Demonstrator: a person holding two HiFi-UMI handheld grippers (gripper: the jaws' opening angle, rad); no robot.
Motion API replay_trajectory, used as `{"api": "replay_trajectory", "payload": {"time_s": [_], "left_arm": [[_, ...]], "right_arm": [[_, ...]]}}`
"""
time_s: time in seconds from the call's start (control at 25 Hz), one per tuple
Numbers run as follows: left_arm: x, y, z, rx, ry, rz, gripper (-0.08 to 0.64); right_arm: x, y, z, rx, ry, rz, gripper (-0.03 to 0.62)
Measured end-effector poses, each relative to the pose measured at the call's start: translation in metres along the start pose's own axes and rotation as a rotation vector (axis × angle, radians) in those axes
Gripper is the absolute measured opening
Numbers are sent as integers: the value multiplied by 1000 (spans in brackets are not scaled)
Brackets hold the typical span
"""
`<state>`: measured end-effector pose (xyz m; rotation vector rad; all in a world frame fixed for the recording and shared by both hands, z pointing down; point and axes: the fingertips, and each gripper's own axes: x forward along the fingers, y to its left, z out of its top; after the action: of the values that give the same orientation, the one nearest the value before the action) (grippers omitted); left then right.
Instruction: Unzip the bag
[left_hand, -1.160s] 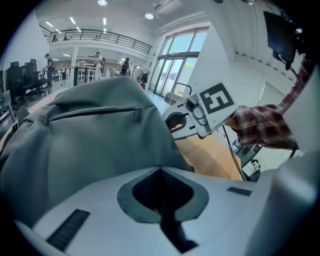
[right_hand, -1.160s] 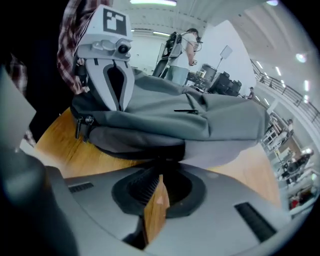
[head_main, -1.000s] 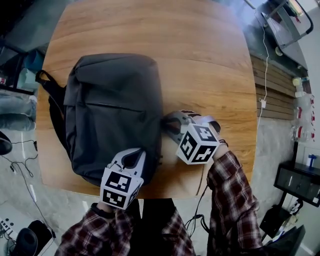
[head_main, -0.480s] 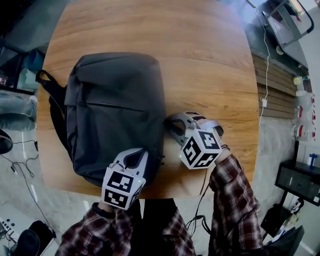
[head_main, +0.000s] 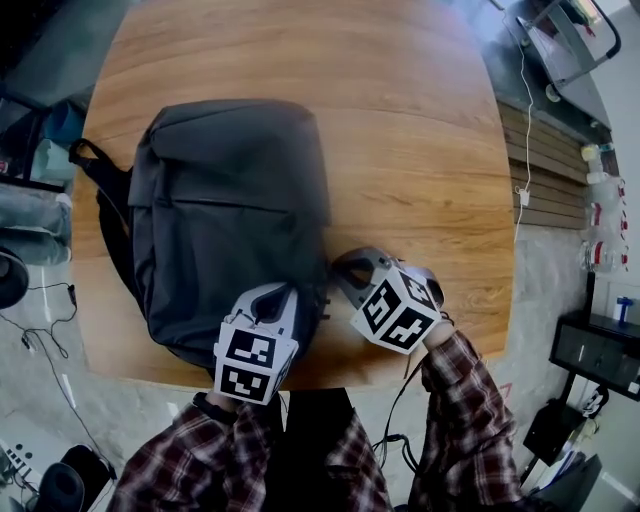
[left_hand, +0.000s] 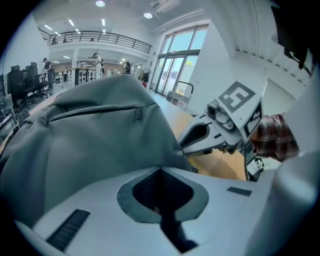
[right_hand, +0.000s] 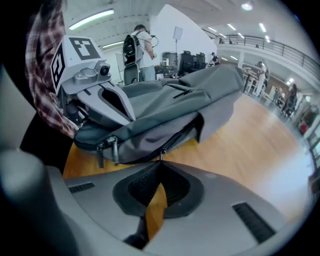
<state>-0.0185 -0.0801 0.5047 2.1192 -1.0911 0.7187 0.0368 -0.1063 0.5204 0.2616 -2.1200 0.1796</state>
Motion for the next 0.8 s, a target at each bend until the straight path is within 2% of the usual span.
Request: {"api": "replay_trajectory", "payload": {"time_s": [0.16,0.28,0.36,0.48,0.56,0.68,0.8], "left_arm": [[1,7,3,-24,2,16,8],[6,16,14,-111,-15,29,8],[12,17,21,-138,-17,37,8],[23,12,30,-91,-13,50,8],[28,10,35,-73,-15,60,8],[35,10,44,-80,-17,70,8],[40,9,53,-80,-21,82,8]], "right_arm": [[-7,22,-7,231,-68,-23,12],[-9,34,-13,304,-77,-53,12],[-11,43,-19,340,-79,-74,12],[-15,57,-28,392,-69,-106,12],[-16,73,-29,438,-72,-97,12],[-13,101,-20,533,-121,-68,12],[-9,114,-8,634,-178,-84,13]]}}
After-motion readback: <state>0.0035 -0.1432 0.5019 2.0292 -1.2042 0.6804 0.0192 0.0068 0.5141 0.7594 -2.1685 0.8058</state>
